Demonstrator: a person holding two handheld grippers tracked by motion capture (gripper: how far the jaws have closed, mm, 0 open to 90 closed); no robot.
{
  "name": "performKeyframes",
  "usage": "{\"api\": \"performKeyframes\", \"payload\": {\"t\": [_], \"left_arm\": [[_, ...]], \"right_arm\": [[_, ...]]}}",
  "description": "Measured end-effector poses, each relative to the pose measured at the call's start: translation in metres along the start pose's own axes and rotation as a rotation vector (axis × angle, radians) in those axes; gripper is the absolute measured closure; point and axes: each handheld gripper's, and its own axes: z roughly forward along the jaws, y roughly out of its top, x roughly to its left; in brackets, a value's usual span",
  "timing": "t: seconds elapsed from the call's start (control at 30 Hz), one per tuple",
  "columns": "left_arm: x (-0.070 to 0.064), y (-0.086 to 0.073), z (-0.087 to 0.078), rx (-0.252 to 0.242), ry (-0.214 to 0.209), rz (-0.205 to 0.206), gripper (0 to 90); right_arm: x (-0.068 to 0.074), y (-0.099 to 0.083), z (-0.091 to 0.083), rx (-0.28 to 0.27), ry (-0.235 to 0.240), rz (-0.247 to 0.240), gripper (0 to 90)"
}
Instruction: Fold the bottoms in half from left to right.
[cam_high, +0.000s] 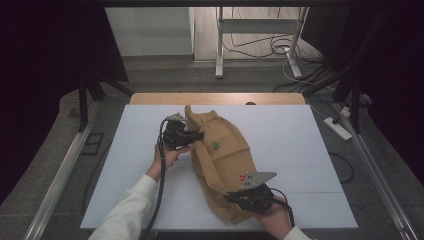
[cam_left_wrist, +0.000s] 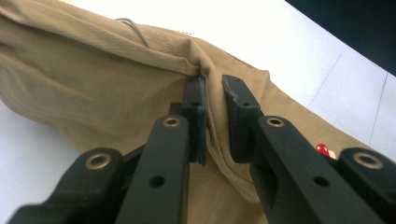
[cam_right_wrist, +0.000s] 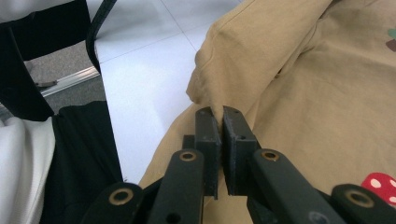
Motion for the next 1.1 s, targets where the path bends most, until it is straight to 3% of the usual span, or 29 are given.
{"api": "performKeyframes", "payload": {"t": [1.1], "left_arm": [[-0.007,0.003,0.016,0.010,-0.018,0.011,79.7]], "right_arm": [[-0.002,-0.008,-0.012,-0.004,-0.020,0.010,85.5]]}}
